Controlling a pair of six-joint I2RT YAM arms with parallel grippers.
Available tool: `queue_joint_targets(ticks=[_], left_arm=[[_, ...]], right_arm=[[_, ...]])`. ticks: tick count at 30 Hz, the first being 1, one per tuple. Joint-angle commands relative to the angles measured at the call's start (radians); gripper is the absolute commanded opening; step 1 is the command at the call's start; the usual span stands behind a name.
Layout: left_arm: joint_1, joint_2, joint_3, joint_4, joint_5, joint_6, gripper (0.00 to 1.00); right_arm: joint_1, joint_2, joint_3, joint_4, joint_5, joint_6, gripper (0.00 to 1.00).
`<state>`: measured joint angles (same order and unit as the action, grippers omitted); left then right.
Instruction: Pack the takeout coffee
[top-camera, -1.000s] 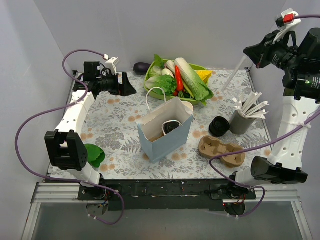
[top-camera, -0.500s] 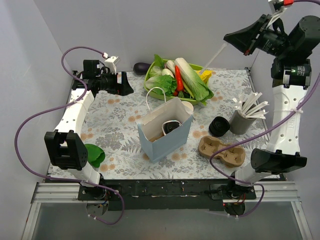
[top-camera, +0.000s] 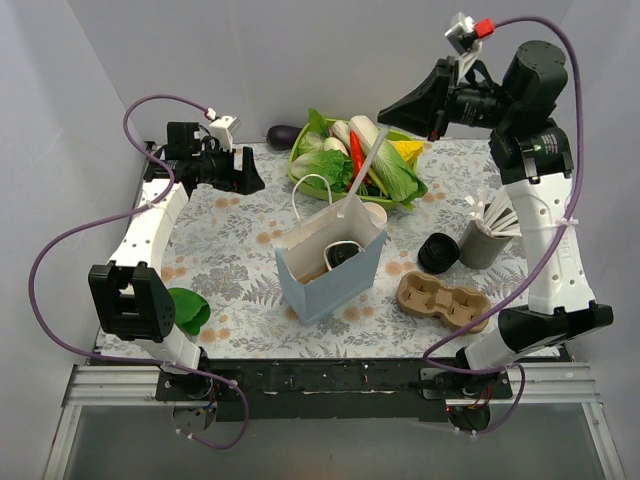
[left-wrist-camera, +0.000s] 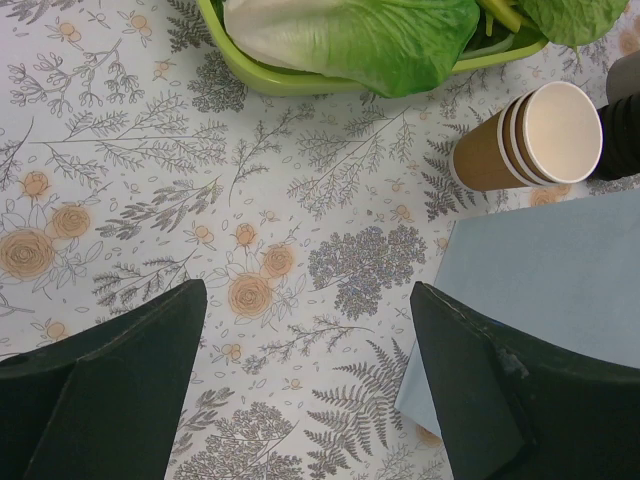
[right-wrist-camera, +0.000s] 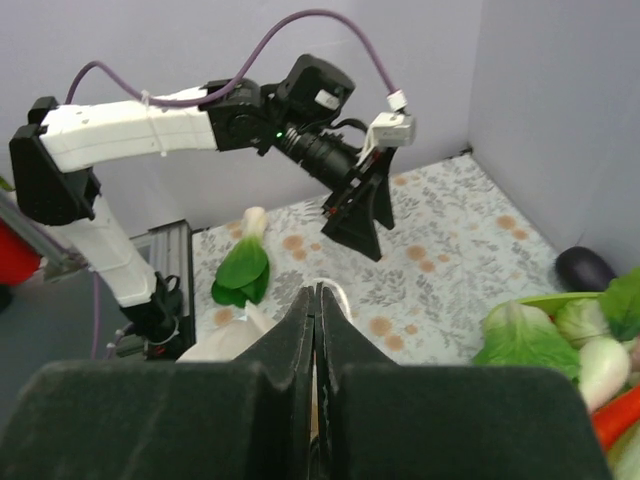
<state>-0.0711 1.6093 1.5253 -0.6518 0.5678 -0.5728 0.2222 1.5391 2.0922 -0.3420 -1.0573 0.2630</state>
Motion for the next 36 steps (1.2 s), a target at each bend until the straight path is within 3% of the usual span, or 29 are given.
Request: queue_joint_targets(ticks=[1, 6, 9, 11, 12, 14, 15, 20, 27, 30, 36], left_arm=[[0.001, -0.072, -0.027, 0.007, -0.003, 0.008, 0.84], [0.001, -0.097, -0.046, 0.007, -0.003, 0.014, 0.84], [0.001, -0.121, -0.077, 0.009, -0.008, 0.024, 0.84], [-0.001, -0.137, -0.093, 0.011, -0.017, 0.027, 0.84], [-0.001, -0.141, -0.108, 0.014, -0.020, 0.028, 0.84], [-0.001, -0.152, -0.117, 0.017, -0.032, 0.027, 0.85], [-0.001, -0.153, -0.125, 0.023, -0.036, 0.022, 0.85], [-0.001, -0.155, -0.131, 0.038, -0.049, -0.016, 0.86], [0.001, -0.147, -0.111, 0.060, -0.097, -0.075, 0.93], [0.001, -0.141, -0.105, 0.078, -0.120, -0.105, 0.98], [0.002, -0.118, -0.074, 0.110, -0.163, -0.148, 0.98]], right_arm=[[0.087, -0.045, -0.066, -0.110, -0.018, -0.085, 0.01], [0.184, -0.021, -0.158, -0.169, 0.005, -0.146, 0.01], [0.291, 0.039, -0.085, -0.262, 0.017, -0.233, 0.02], [0.324, 0.114, -0.002, -0.363, -0.001, -0.304, 0.28], [0.335, 0.137, 0.090, -0.429, -0.001, -0.339, 0.51], [0.333, 0.156, 0.118, -0.439, 0.034, -0.334, 0.72], [0.329, 0.153, 0.114, -0.437, 0.052, -0.332, 0.75], [0.280, 0.104, 0.043, -0.367, 0.135, -0.294, 0.78], [0.083, 0.102, 0.002, -0.356, 0.362, -0.248, 0.79], [0.022, 0.115, -0.015, -0.387, 0.593, -0.229, 0.81], [-0.018, 0.134, -0.026, -0.431, 0.910, -0.179, 0.88]])
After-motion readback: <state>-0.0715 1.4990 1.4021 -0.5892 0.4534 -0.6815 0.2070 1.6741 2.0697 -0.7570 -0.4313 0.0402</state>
